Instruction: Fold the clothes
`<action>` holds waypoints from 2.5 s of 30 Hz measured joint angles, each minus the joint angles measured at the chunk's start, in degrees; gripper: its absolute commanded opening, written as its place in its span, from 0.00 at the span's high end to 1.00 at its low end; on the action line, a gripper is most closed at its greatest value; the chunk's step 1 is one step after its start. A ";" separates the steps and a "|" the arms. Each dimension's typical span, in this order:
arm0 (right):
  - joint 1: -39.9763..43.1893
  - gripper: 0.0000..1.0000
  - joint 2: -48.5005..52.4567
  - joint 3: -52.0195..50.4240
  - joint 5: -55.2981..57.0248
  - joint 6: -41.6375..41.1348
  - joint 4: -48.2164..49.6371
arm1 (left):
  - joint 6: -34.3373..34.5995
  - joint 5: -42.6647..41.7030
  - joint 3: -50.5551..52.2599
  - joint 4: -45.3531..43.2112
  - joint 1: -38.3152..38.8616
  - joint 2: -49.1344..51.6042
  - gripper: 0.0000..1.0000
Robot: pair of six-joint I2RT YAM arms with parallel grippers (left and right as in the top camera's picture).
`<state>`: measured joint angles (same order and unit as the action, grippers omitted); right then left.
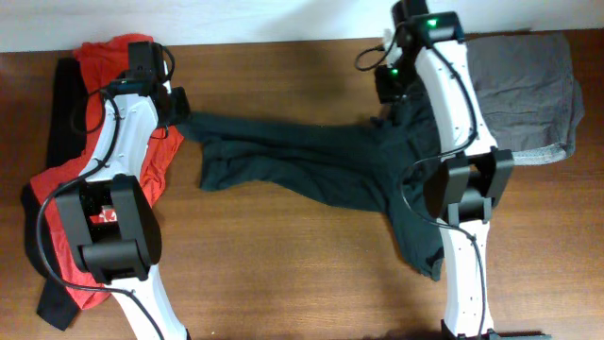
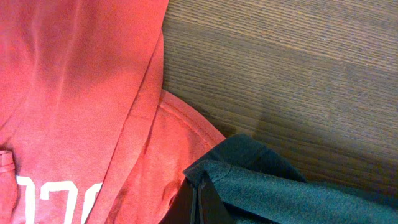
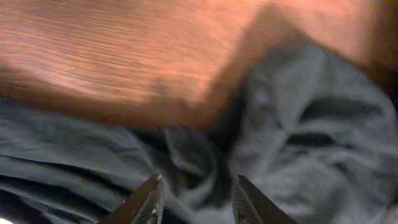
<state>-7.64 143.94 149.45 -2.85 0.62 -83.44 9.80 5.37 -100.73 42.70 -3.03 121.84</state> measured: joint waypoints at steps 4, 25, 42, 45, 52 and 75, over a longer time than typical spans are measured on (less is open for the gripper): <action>-1.60 0.59 0.13 -0.74 0.13 2.93 0.85 | 0.02 0.02 0.00 0.11 0.00 0.00 0.99; -1.88 0.67 1.36 -13.29 1.81 13.53 10.64 | 0.00 0.04 0.00 0.26 0.00 0.00 0.99; -1.88 0.96 1.42 -13.20 2.45 14.12 15.85 | 0.02 0.04 0.00 0.24 0.00 0.00 0.99; -1.88 0.96 1.70 -11.39 2.64 13.25 18.45 | 0.00 0.04 0.00 0.26 0.00 0.00 0.99; -1.90 0.96 2.34 2.56 2.86 9.70 21.53 | 0.00 0.09 0.00 0.26 0.00 0.00 0.99; -1.97 0.96 5.53 0.17 -3.96 6.62 33.11 | 0.00 0.52 0.00 0.26 0.00 0.00 0.99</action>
<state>-9.61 149.47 149.62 -6.81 7.25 -50.33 9.80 5.89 -100.73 42.96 -3.03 121.84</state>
